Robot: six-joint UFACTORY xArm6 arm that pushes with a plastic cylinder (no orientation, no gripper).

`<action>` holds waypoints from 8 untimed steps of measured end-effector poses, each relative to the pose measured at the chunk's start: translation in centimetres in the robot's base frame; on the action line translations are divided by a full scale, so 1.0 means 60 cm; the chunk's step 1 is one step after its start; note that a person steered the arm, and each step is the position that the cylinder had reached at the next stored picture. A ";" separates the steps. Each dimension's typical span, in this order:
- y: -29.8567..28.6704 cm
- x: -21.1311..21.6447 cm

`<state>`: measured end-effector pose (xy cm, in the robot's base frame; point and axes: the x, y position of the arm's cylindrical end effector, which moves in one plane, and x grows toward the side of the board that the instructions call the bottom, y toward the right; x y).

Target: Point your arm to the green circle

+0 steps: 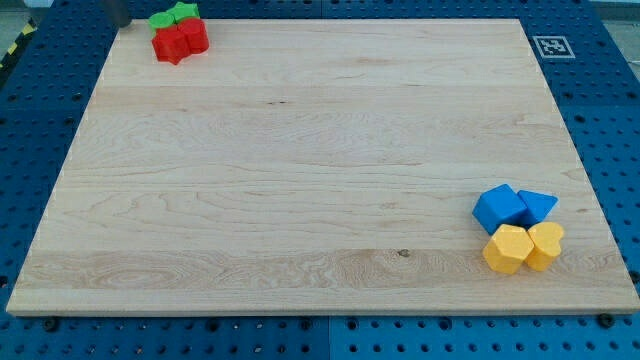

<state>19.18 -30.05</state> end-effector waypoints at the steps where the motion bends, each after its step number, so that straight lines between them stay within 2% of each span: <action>1: 0.008 -0.001; 6: 0.032 -0.001; 8: 0.074 -0.001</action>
